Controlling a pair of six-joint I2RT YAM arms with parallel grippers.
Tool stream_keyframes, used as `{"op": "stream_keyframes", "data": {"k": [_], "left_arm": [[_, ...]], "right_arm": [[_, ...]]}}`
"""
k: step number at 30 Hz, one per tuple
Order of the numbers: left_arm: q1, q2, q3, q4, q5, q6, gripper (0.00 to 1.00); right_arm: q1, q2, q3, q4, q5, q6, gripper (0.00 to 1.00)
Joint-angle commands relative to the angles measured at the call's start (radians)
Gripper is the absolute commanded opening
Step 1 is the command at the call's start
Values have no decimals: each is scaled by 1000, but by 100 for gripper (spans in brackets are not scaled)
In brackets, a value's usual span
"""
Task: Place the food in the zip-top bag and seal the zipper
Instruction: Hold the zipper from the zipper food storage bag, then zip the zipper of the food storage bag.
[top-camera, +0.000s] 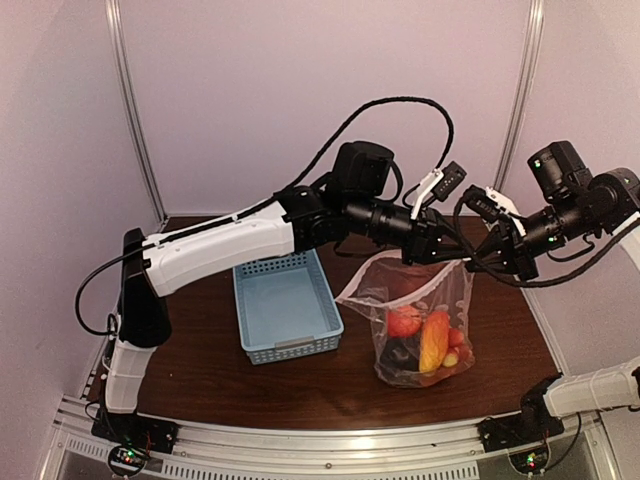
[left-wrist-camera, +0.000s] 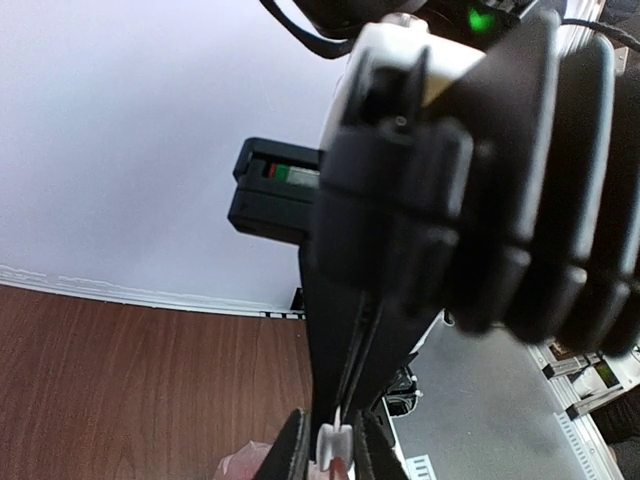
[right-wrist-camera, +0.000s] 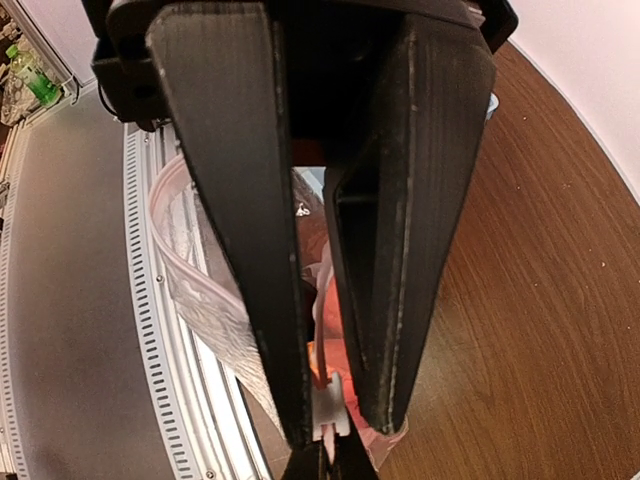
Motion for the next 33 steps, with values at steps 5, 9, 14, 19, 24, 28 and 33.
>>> {"op": "stream_keyframes", "data": {"k": [5, 9, 14, 19, 24, 28, 33], "left_arm": [[3, 12, 20, -13, 23, -6, 8], [15, -8, 8, -25, 14, -17, 1], [45, -71, -55, -30, -4, -20, 0], [62, -135, -138, -50, -29, 5, 0], [72, -213, -264, -56, -71, 24, 0], [78, -297, -379, -56, -111, 45, 0], [96, -381, -505, -52, -149, 55, 0]], "right_arm": [[5, -43, 5, 117, 66, 74, 0], [5, -59, 14, 129, 96, 69, 0], [-11, -77, 14, 136, 154, 54, 0], [-71, -105, 4, 177, 145, 62, 0], [-163, -108, 19, 187, 156, 53, 0], [-220, -102, 7, 199, 159, 45, 0], [-261, -96, -9, 217, 151, 44, 0]]}}
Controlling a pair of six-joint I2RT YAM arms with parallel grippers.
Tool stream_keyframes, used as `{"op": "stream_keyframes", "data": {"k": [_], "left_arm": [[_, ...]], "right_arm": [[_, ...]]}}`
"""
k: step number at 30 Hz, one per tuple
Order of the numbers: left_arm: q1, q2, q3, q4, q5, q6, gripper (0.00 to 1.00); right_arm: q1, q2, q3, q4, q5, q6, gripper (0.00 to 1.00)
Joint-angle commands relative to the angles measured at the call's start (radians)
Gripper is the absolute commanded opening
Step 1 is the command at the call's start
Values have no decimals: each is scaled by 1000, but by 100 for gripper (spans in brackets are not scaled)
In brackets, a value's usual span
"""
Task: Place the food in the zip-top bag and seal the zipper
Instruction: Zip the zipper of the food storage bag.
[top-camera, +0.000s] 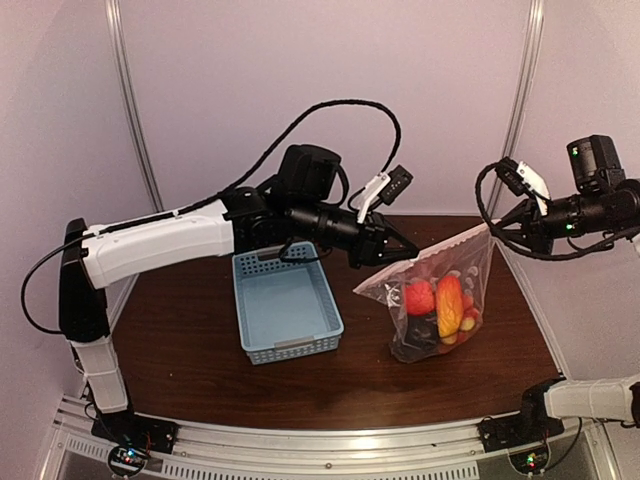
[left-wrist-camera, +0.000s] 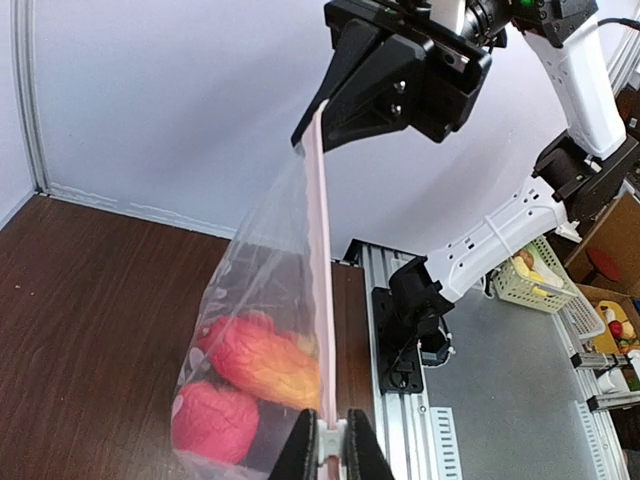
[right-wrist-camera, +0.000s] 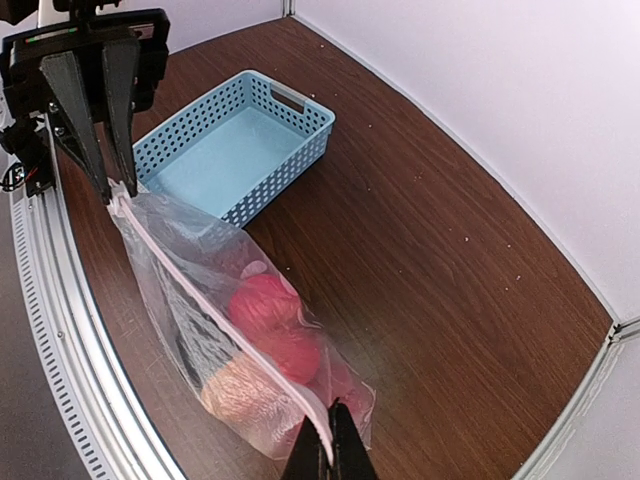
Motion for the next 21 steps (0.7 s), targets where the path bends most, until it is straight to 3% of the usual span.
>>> {"op": "stream_keyframes", "data": {"k": [1, 21], "left_arm": [[34, -92, -105, -56, -33, 25, 0], [74, -199, -306, -38, -69, 33, 0]], "right_arm": [[-53, -9, -9, 91, 40, 7, 0], [-98, 27, -22, 140, 40, 35, 0]]}}
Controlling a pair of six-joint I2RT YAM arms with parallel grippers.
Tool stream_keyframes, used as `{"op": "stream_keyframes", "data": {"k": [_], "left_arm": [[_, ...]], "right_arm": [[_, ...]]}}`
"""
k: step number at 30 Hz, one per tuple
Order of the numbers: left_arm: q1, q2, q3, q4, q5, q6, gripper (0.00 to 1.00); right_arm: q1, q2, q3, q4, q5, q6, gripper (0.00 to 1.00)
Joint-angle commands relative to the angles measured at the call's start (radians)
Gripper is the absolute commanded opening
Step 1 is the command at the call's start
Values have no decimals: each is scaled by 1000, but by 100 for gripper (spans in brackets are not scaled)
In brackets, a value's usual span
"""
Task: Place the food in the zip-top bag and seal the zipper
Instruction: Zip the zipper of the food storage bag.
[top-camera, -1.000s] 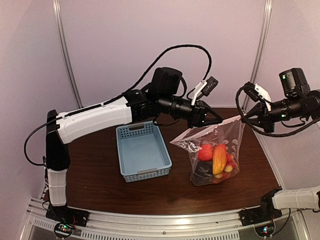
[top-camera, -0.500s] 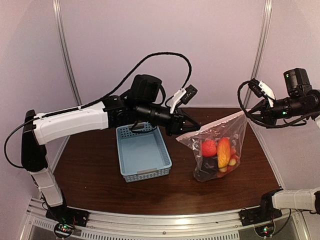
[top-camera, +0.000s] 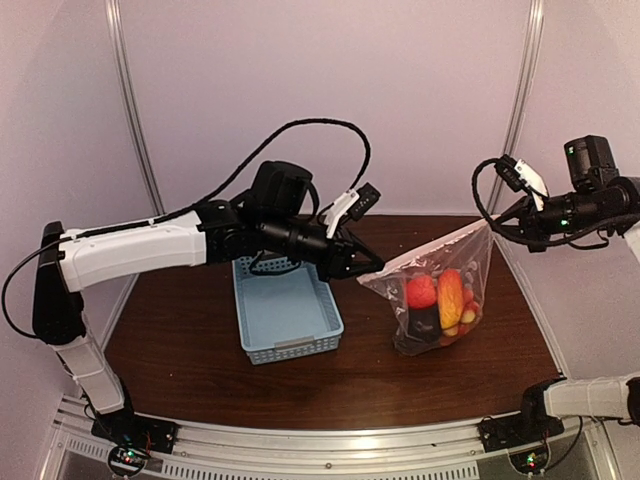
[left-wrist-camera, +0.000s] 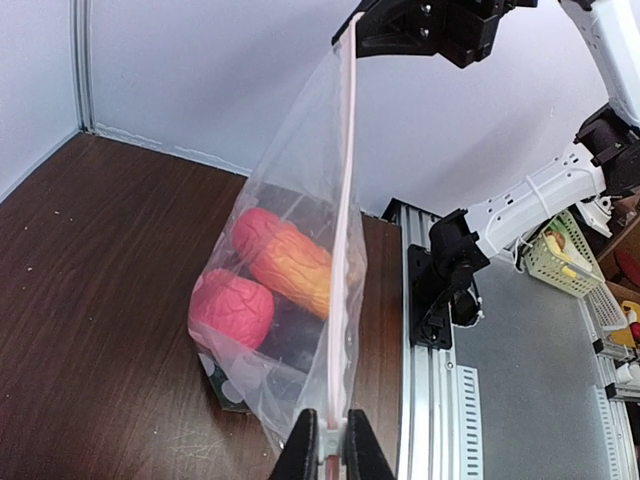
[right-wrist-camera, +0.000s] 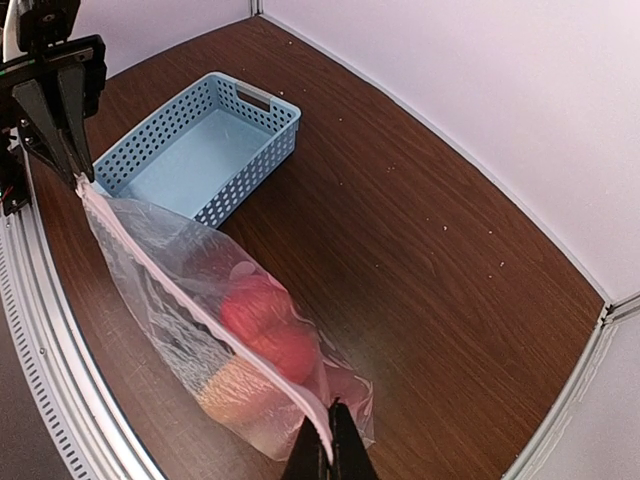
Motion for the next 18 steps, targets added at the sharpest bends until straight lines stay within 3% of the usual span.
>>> {"op": "stream_keyframes", "data": {"k": [1, 11, 18], "left_arm": [[25, -39, -46, -47, -5, 16, 0], [74, -33, -42, -34, 1, 28, 0], [105, 142, 240, -71, 25, 53, 0]], "right_arm": [[-25, 4, 7, 83, 42, 26, 0], [-31, 38, 4, 136, 40, 54, 0], [-31, 142, 55, 245, -11, 83, 0]]}}
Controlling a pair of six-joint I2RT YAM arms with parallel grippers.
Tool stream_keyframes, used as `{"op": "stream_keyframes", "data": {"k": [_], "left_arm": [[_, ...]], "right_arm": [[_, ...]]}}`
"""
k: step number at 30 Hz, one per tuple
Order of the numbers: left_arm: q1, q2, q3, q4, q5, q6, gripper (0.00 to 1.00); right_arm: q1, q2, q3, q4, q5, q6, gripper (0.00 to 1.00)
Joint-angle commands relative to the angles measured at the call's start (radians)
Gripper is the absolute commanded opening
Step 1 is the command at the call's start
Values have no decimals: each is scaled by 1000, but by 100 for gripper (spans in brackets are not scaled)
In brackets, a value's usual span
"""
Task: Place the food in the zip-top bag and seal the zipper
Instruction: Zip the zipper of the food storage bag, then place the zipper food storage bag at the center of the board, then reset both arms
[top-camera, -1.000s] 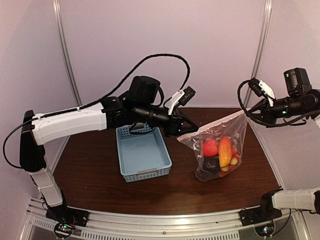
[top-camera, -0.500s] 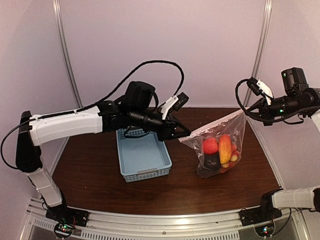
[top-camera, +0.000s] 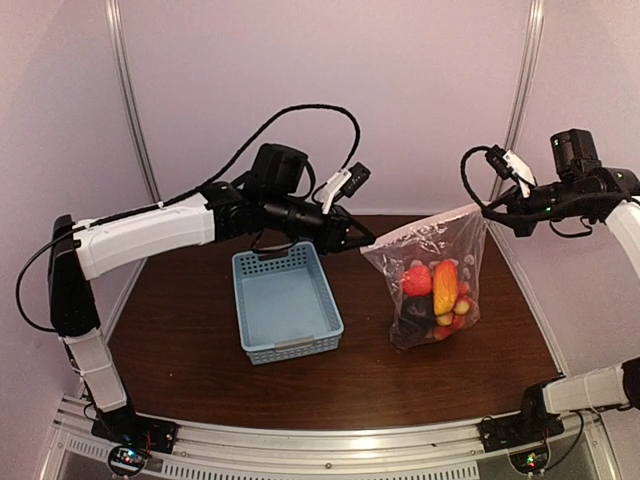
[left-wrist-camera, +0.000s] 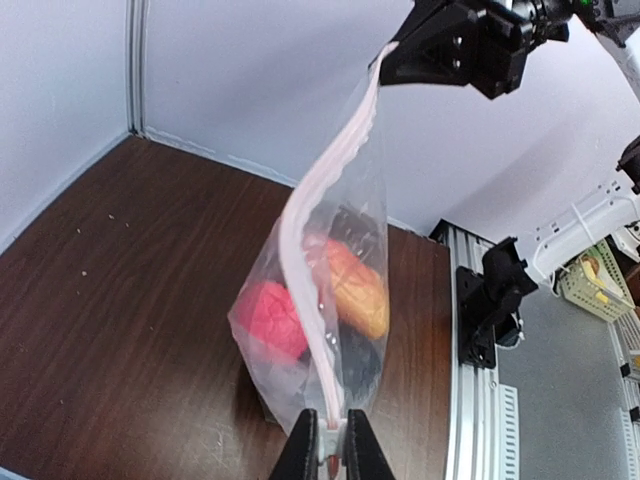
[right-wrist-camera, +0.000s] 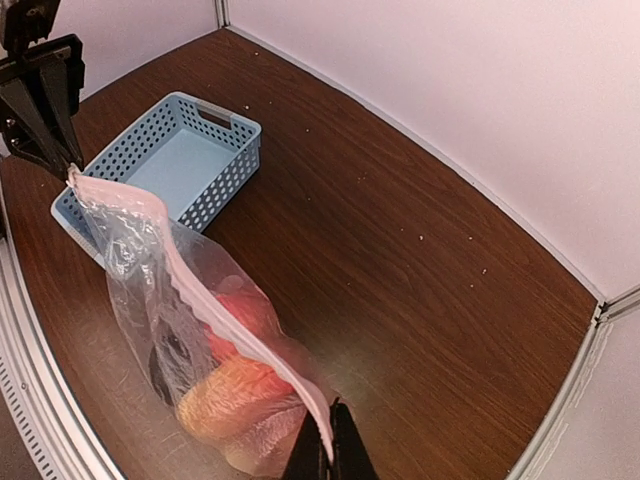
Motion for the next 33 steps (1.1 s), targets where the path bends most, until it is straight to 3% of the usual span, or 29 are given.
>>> {"op": "stream_keyframes", "data": {"k": [1, 5, 11, 13, 15, 17, 20, 22, 26, 28, 30, 31, 33], "left_arm": [[13, 103, 189, -27, 20, 31, 0], [13, 134, 259, -25, 53, 21, 0], [-4, 113, 133, -27, 185, -1, 5], [-21, 101, 68, -28, 210, 7, 13], [-34, 98, 18, -27, 252, 7, 26], [-39, 95, -10, -28, 282, 3, 36], [-39, 71, -16, -26, 282, 0, 43], [-38, 53, -2, -25, 259, -1, 49], [-31, 22, 38, -35, 146, -12, 62], [-30, 10, 52, -40, 69, -22, 71], [-28, -10, 53, -43, -32, -25, 91], [-28, -22, 49, -45, -95, -26, 97], [-27, -50, 38, -57, -270, -31, 98]], "right_arm": [[-10, 62, 79, 134, -21, 35, 0], [-10, 34, 77, 140, -44, -14, 0], [-8, -154, -205, 86, -67, -218, 0], [-8, -239, -307, 58, -43, -295, 5], [-8, -325, -398, 13, -24, -370, 22], [-8, -410, -436, -48, -22, -420, 54], [-10, -472, -388, -108, -19, -424, 82], [-10, -479, -315, -109, -24, -371, 94], [-9, -421, -172, -106, -87, -231, 99], [-10, -380, -161, -20, -74, -87, 100], [-9, -348, -204, 122, -3, 87, 100], [-10, -336, -230, 179, 41, 146, 100], [-10, -315, -280, 277, 133, 251, 100]]}}
